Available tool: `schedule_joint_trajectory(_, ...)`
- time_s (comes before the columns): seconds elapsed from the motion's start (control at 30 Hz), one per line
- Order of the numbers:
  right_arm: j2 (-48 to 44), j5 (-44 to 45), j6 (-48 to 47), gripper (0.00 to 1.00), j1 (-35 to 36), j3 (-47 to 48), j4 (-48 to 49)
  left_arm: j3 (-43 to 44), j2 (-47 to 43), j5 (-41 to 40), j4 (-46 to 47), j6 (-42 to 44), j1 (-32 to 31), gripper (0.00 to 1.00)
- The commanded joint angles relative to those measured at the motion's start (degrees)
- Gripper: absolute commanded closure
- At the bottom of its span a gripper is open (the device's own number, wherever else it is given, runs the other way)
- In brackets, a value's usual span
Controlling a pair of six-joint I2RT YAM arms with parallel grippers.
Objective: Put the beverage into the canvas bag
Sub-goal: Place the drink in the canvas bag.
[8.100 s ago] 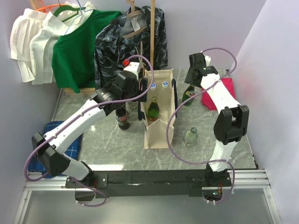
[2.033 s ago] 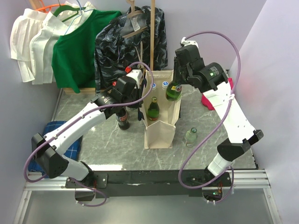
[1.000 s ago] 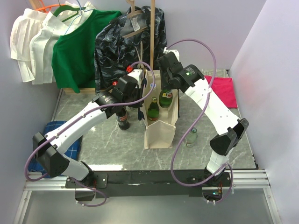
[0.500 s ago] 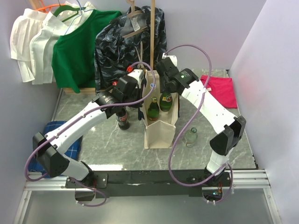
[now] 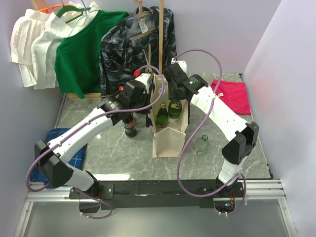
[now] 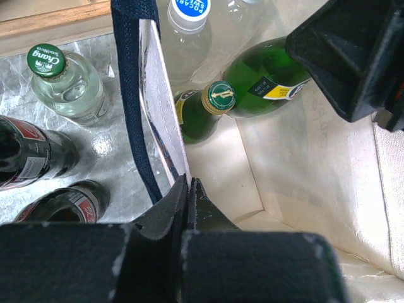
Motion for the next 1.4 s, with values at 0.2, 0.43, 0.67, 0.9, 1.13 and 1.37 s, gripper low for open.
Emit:
schedule_joint_trajectory(0.2, -2.8, 1.7, 0.4, 1.0, -1.6, -0.5, 8.6, 2.0, -2.4, -1.2, 1.9, 0.9, -0.1, 0.99)
schedule_joint_trajectory(0.43, -2.5, 1.1, 0.5, 1.0, -2.2, -3.5, 10.2, 2.2, -2.0, -1.3, 1.7, 0.9, -0.2, 0.99)
schedule_joint_trajectory(0.67, -2.2, 0.4, 0.7, 1.0, -2.4, -5.5, 11.4, 2.4, -1.7, -1.3, 1.5, 0.9, -0.2, 0.99)
schedule_joint_trajectory(0.9, -1.7, -0.2, 0.9, 1.0, -2.6, -6.6, 12.4, 3.0, -0.8, -1.2, 1.2, 1.2, -0.2, 0.99)
schedule_joint_trajectory(1.13, -1.0, -0.2, 0.9, 1.0, -2.6, -7.9, 12.9, 3.0, -0.9, -1.2, 1.3, 1.2, -0.2, 0.99)
schedule_joint_trajectory(1.37, -0.1, -0.6, 1.0, 1.0, -2.6, -9.4, 13.2, 3.0, -0.8, -1.3, 1.4, 1.2, -0.2, 0.99)
